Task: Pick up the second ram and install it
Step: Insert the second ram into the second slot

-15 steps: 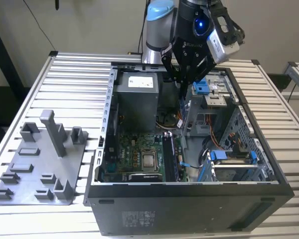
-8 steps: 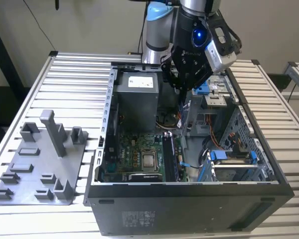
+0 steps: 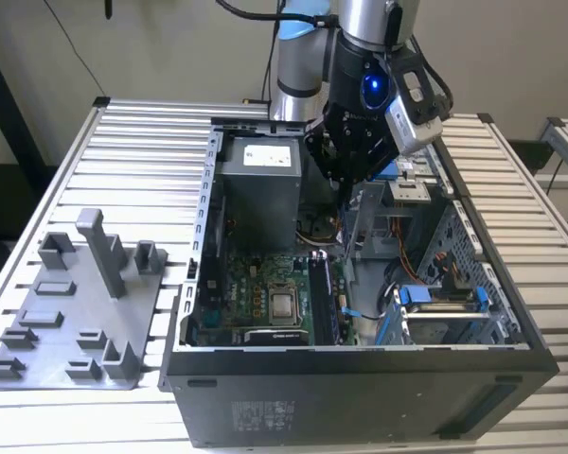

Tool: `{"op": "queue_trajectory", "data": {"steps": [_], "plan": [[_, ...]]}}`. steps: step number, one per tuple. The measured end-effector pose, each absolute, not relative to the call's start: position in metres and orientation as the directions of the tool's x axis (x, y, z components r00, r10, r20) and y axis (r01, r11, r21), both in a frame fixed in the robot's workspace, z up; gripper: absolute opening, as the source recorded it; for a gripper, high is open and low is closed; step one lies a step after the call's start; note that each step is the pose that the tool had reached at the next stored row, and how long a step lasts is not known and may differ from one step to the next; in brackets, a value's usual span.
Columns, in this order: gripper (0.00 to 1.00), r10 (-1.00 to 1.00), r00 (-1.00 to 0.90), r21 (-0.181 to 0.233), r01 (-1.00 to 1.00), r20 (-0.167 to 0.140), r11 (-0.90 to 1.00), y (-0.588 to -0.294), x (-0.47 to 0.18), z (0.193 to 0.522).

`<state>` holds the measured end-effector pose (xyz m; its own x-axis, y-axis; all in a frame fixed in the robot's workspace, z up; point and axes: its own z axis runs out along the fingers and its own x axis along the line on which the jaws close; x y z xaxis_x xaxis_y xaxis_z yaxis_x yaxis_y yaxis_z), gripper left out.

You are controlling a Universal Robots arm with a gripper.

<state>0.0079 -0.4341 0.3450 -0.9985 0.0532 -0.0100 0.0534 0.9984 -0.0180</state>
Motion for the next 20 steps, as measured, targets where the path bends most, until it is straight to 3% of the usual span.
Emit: {"op": "queue_trajectory", "data": {"steps": [20], "plan": [[0.14,0.026,-1.000,-0.019,0.026,-0.006,0.999,-0.443,0.002,0.317]]}}
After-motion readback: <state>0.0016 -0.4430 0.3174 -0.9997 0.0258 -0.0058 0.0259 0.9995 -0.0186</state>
